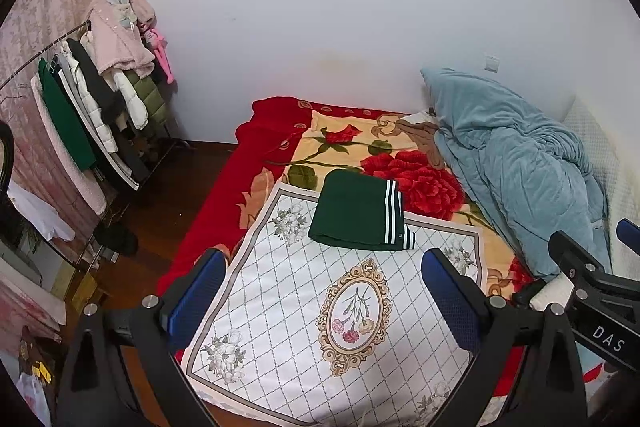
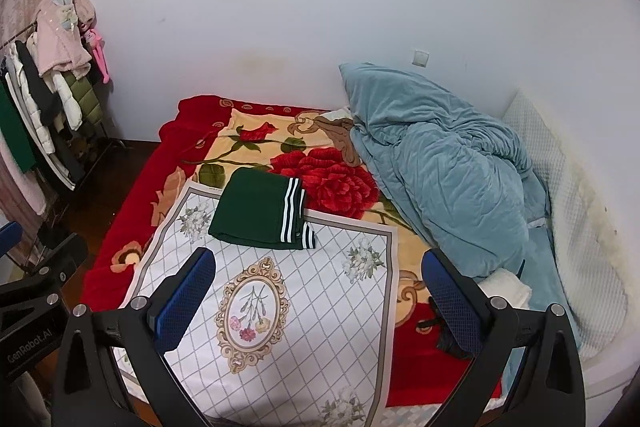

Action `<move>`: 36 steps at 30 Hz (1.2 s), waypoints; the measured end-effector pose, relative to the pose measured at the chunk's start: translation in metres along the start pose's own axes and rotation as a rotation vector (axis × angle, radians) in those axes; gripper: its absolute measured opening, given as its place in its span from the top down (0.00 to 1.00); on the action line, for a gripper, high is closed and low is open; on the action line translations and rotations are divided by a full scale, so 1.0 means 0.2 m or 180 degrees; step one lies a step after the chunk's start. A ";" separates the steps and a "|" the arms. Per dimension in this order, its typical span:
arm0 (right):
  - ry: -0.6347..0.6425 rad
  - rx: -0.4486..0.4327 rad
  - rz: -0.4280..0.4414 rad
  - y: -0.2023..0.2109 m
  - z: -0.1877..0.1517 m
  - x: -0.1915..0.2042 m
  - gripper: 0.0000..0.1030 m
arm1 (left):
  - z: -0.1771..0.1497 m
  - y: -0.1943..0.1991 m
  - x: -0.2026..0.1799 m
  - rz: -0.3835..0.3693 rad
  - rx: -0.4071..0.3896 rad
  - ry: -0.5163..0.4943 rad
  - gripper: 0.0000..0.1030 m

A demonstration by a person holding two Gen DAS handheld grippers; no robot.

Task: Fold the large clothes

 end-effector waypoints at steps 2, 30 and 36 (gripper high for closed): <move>-0.0006 0.0001 0.0000 0.00 0.00 0.00 0.00 | 0.00 0.00 0.00 -0.0008 -0.0002 0.0004 0.03; -0.0037 -0.0021 0.0027 0.00 0.07 0.00 0.00 | 0.06 0.02 -0.01 -0.0018 -0.0045 0.0003 0.03; -0.0047 -0.0016 0.0017 0.01 0.05 0.00 0.00 | 0.05 0.02 -0.01 -0.0019 -0.0046 0.0004 0.03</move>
Point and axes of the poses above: each gripper's, at about its wrist camera, not at the fingertips, and y roughly against the way its jaws point, x to its left, z to its top, the point moved 9 cm from there along -y, roughly the way its jaws point, and after that the axes turned 8 degrees about -x, right-handed, at the moved point
